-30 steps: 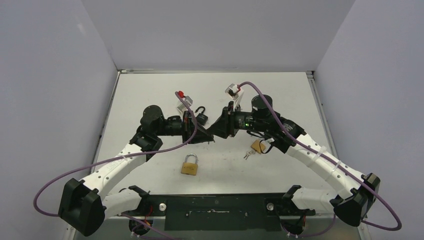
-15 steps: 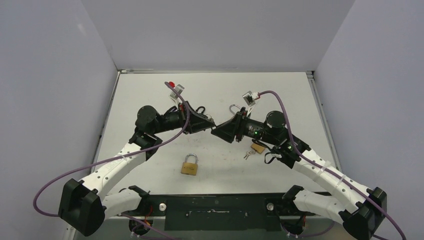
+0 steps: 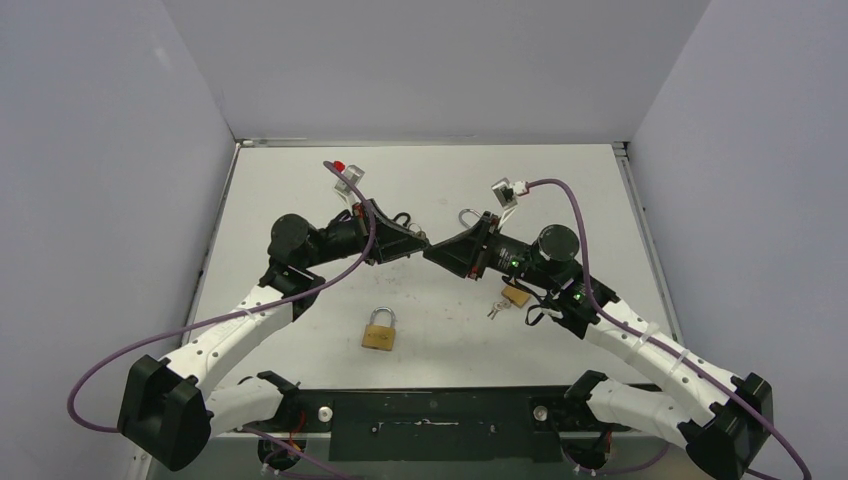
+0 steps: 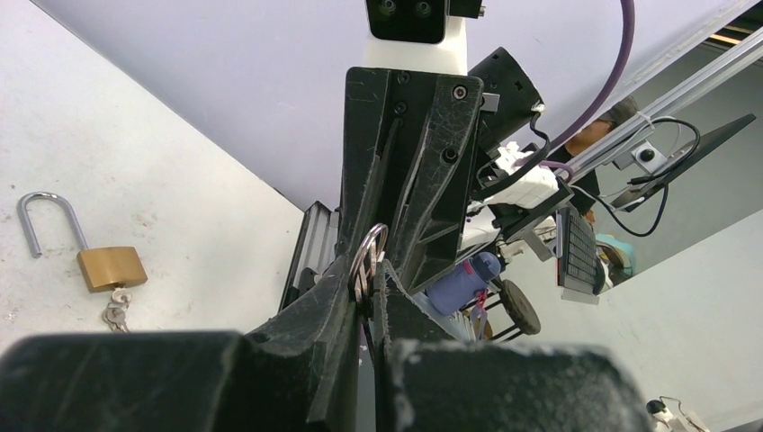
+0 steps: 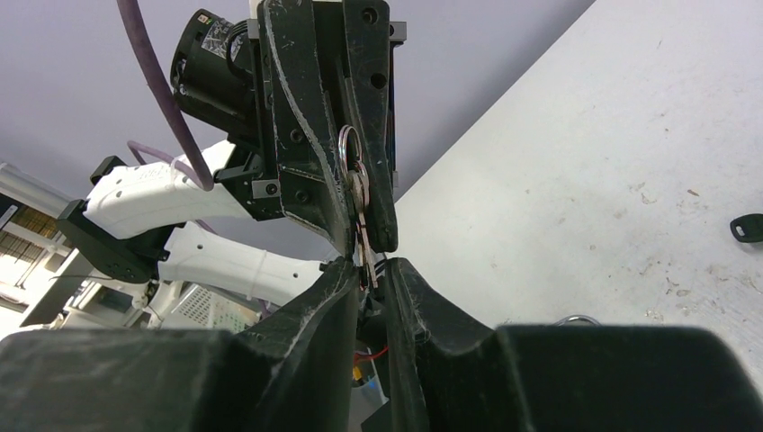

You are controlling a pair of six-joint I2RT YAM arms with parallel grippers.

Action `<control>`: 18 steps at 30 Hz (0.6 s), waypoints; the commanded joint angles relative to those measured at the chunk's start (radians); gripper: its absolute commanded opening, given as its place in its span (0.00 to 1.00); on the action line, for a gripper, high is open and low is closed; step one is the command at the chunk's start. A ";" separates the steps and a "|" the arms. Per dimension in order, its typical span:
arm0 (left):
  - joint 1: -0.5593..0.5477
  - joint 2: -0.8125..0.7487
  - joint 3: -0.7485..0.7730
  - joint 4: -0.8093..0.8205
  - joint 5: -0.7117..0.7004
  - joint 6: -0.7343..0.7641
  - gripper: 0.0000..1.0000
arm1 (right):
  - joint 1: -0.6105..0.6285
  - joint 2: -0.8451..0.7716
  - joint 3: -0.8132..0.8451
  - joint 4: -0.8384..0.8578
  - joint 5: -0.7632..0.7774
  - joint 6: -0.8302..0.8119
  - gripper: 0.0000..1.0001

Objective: Unlock with the key

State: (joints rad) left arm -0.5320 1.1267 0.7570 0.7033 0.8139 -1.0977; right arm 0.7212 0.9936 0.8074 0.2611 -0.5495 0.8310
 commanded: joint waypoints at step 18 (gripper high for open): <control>0.004 -0.012 0.023 0.030 0.028 0.016 0.00 | -0.005 -0.023 0.011 0.104 0.000 -0.006 0.28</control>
State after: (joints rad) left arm -0.5304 1.1267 0.7570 0.6998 0.8268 -1.0916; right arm 0.7204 0.9546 0.8028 0.2977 -0.5140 0.8276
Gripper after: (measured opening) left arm 0.051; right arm 0.288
